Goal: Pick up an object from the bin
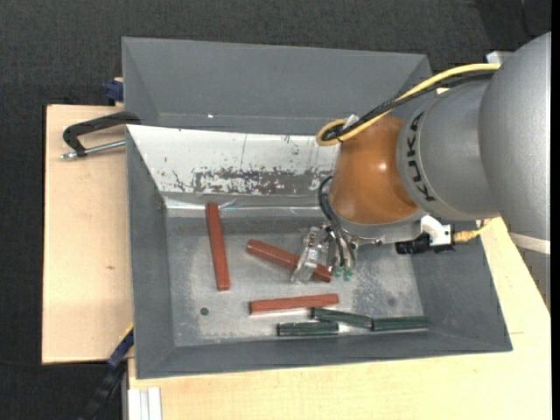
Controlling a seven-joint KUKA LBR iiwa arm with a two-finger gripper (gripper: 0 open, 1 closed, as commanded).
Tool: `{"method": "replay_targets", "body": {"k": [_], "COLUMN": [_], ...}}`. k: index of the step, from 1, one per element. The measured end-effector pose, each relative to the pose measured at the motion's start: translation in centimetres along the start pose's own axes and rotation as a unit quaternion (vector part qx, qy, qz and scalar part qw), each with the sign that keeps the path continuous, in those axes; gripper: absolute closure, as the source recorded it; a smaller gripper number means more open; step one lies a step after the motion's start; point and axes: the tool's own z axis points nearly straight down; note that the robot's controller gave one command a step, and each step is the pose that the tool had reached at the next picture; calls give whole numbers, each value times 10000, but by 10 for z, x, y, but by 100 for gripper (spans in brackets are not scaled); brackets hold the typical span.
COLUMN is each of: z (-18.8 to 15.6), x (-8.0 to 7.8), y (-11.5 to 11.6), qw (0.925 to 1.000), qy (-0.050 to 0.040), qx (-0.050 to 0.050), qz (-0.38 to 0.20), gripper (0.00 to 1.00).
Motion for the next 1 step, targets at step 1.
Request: {"method": "replay_targets", "body": {"k": [1], "z": [-130], "x": [29], "y": [-17], "qw": [10000], "qy": [-17], "qx": [-4], "qz": [27], "gripper": [100]}}
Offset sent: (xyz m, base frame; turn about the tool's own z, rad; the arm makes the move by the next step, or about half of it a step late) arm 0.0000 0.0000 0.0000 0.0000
